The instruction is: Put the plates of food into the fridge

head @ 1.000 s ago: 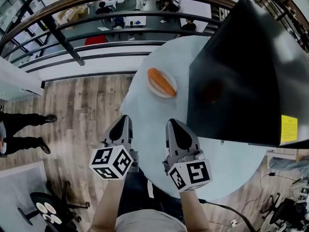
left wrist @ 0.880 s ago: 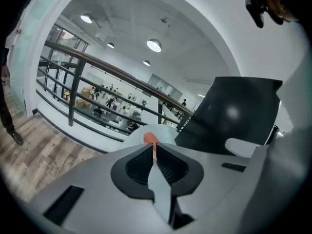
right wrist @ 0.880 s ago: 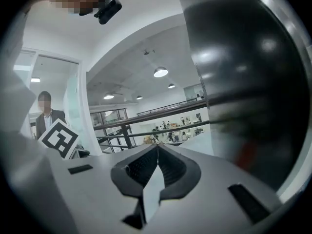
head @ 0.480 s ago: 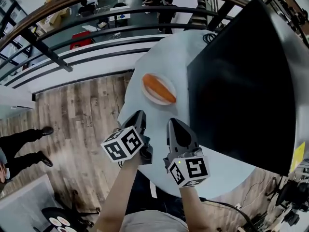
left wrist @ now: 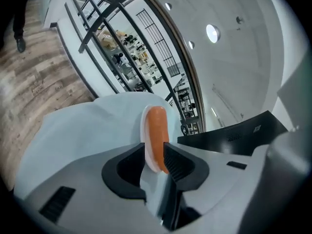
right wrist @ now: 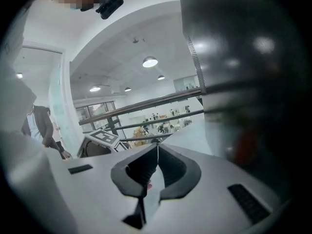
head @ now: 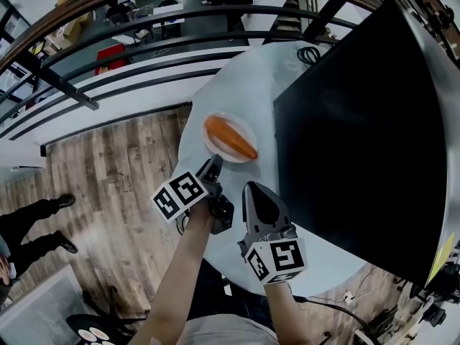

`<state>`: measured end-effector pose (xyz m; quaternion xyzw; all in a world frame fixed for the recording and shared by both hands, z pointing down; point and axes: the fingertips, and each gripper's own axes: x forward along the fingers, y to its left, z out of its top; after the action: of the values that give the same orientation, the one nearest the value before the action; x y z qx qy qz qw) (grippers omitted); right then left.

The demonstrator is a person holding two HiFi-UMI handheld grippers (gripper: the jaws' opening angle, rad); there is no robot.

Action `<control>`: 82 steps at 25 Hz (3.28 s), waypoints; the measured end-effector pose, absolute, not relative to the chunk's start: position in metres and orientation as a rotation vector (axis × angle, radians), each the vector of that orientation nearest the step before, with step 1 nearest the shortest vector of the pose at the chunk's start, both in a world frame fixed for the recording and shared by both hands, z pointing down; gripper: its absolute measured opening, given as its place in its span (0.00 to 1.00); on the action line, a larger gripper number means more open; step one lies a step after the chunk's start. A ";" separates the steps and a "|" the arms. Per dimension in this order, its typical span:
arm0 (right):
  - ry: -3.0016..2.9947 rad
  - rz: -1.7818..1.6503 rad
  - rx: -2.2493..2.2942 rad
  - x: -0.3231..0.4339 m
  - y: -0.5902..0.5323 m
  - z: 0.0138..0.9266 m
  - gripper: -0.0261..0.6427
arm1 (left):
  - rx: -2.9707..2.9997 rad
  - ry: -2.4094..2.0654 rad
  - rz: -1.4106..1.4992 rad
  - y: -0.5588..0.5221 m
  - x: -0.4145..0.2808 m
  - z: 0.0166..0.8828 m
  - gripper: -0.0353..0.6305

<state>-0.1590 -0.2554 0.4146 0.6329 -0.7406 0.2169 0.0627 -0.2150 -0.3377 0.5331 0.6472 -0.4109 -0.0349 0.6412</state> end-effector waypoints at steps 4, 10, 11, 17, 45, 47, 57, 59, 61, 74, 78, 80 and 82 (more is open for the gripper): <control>-2.231 0.671 1.907 -0.157 -0.257 0.420 0.06 | 1.441 -0.939 -0.057 -0.346 -0.204 0.545 0.21; -2.226 0.696 1.904 -0.153 -0.256 0.426 0.06 | 1.419 -0.956 -0.026 -0.353 -0.196 0.553 0.21; -2.228 0.699 1.901 -0.153 -0.256 0.427 0.06 | 1.423 -0.963 -0.019 -0.353 -0.196 0.553 0.21; -2.214 0.731 1.907 -0.148 -0.256 0.433 0.06 | 1.360 -0.950 -0.039 -0.353 -0.197 0.557 0.21; -2.185 0.799 1.923 -0.145 -0.249 0.445 0.06 | 1.252 -0.877 -0.049 -0.356 -0.198 0.581 0.11; -2.182 0.806 1.919 -0.145 -0.249 0.448 0.06 | 1.259 -0.863 -0.053 -0.356 -0.198 0.581 0.10; -2.164 0.835 1.900 -0.146 -0.246 0.459 0.06 | 1.368 -0.729 -0.130 -0.354 -0.199 0.568 0.08; -2.159 0.840 1.897 -0.145 -0.245 0.462 0.06 | 1.385 -0.700 -0.149 -0.350 -0.203 0.568 0.08; -2.151 0.845 1.895 -0.145 -0.243 0.464 0.06 | 1.393 -0.665 -0.167 -0.344 -0.207 0.568 0.08; -2.096 0.849 1.866 -0.141 -0.222 0.486 0.06 | 1.465 -0.410 -0.050 -0.280 -0.227 0.553 0.08; -2.061 0.896 1.857 -0.138 -0.206 0.497 0.06 | 1.501 -0.373 0.014 -0.257 -0.236 0.550 0.09; -2.042 0.930 1.855 -0.138 -0.197 0.505 0.06 | 1.537 -0.344 0.072 -0.244 -0.240 0.549 0.09; -2.024 0.964 1.852 -0.137 -0.189 0.513 0.06 | 1.567 -0.309 0.121 -0.230 -0.243 0.548 0.09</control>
<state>-0.1365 -0.1894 0.5134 0.6324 -0.6914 0.3291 0.1167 -0.2431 -0.2297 0.5484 0.7023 -0.1386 0.0541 0.6962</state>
